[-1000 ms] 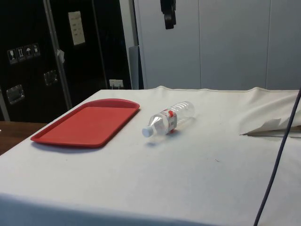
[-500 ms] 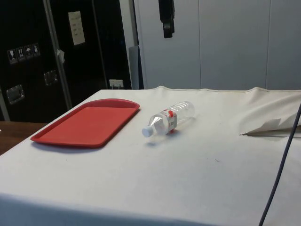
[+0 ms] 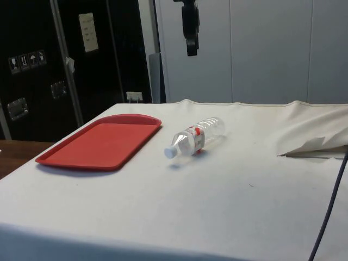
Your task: Place the bottle upright on the tray.
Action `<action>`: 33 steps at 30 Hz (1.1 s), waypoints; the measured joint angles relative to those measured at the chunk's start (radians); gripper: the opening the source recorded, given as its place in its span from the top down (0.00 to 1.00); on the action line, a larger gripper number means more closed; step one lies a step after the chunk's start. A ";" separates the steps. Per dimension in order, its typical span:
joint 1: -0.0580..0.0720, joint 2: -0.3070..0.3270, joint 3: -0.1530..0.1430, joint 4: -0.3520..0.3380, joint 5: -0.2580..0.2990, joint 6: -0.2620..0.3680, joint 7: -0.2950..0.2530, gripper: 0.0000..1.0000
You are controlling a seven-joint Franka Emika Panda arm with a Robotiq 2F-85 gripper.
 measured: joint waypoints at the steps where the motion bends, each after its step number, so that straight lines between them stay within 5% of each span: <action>1: 0.000 0.001 0.003 -0.004 0.001 0.007 0.000 0.00; 33: 0.003 0.057 0.029 -0.078 0.003 0.159 -0.091 0.00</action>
